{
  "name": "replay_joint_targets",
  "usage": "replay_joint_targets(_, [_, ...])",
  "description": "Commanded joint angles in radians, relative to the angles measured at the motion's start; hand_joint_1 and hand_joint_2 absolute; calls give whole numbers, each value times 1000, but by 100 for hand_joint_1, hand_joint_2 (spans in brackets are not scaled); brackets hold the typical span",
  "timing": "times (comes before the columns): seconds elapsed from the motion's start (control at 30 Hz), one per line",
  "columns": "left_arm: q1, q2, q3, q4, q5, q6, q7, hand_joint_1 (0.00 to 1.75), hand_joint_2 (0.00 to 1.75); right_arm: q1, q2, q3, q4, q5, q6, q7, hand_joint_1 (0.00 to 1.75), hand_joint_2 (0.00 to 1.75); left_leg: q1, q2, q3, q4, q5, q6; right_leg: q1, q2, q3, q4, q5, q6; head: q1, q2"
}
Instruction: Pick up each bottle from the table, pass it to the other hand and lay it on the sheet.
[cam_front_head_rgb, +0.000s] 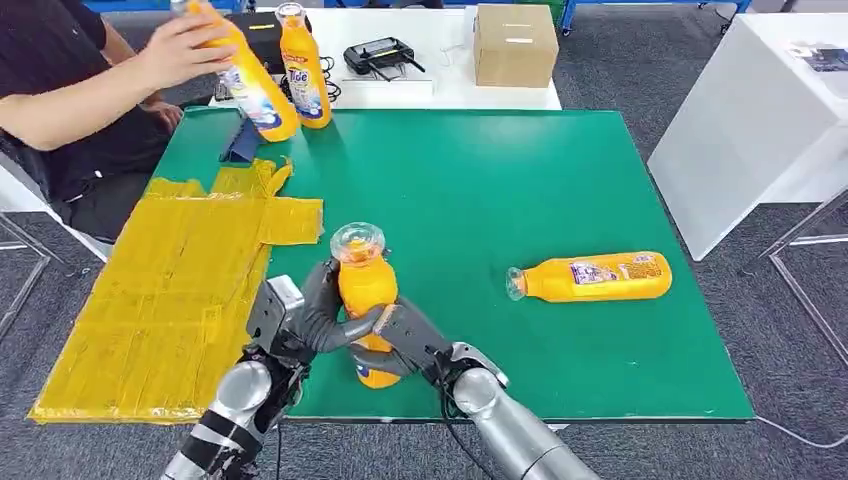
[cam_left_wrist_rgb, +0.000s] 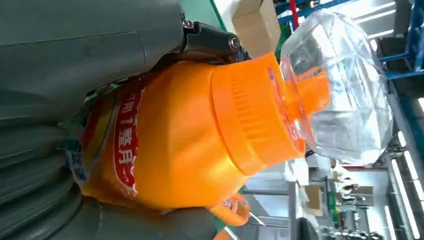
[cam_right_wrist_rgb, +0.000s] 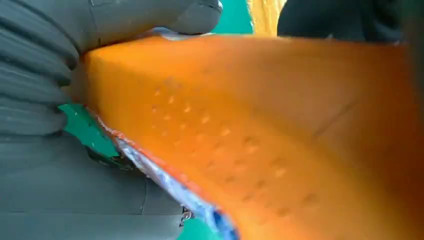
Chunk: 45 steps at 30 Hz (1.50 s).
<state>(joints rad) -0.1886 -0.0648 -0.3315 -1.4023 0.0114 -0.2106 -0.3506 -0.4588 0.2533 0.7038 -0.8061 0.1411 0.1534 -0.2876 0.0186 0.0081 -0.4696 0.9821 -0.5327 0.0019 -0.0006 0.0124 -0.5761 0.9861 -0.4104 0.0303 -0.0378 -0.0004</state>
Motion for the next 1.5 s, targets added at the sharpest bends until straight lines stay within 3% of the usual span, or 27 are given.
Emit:
replay_joint_targets(0.03, [-65,21,-81,148,-21,-15,20,175,175,-74,15,105,48,15,12,4,175,175,-1,0,1,-1,0,1,0,0,0,0,0,0,0,0])
replay_joint_targets(0.5, [-78,32,-87,178,-38,-33,12,175,175,-87,9,118,37,13,-1,7,175,175,-1,-1,1,-1,0,1,-1,-1,1,-1,0,0,0,0])
replay_joint_targets(0.53, [-68,27,-52,132,-146,83,-26,175,175,-84,-39,113,-10,84,-95,14,0,175,0,0,1,-1,0,0,0,0,0,0,0,0,0,0])
replay_joint_targets(0.57, [-36,31,113,31,-408,307,-51,175,175,12,-244,-50,-227,104,-67,-4,0,0,-1,1,1,-1,0,1,-1,0,1,0,0,0,0,0])
replay_joint_targets(0.67, [-29,23,130,30,-482,387,-64,175,175,24,-253,-64,-245,117,-76,3,0,0,0,-4,0,-1,1,1,0,-4,2,-2,0,1,0,0])
replay_joint_targets(0.8, [1,43,201,25,-879,748,-53,175,175,64,-428,-133,-359,99,-52,-15,0,0,-1,-5,1,-1,0,1,0,-5,2,-2,-1,0,0,0])
replay_joint_targets(0.87, [20,50,236,42,-1023,831,-18,175,175,77,-508,-181,-402,73,-7,-34,0,0,-2,-5,2,-1,1,2,-1,-6,2,-2,-1,1,0,0])
replay_joint_targets(0.93, [20,53,238,57,-1043,851,-21,175,175,88,-517,-202,-422,71,7,-35,0,0,-2,-7,1,-1,1,2,-1,-8,3,-3,-1,1,0,0])
replay_joint_targets(1.13, [-66,119,265,376,-1474,908,203,175,175,118,-694,-299,-558,35,68,-12,0,0,-5,-9,1,-2,1,2,-2,-10,3,-3,0,0,0,0])
replay_joint_targets(1.27, [-107,150,239,623,-1470,859,136,175,175,74,-756,-355,-556,8,122,12,0,0,-7,-9,1,-2,1,2,-4,-8,1,-2,0,0,0,0])
replay_joint_targets(1.47, [-159,151,205,792,-1438,771,81,175,175,12,-760,-347,-483,34,132,9,0,0,-5,-4,0,0,0,2,-4,-4,0,-1,0,0,0,0])
replay_joint_targets(1.5, [-162,146,205,795,-1415,782,66,0,175,-5,-767,-342,-465,56,121,17,0,175,-5,-4,1,-1,0,2,-4,-4,1,-2,0,0,0,0])
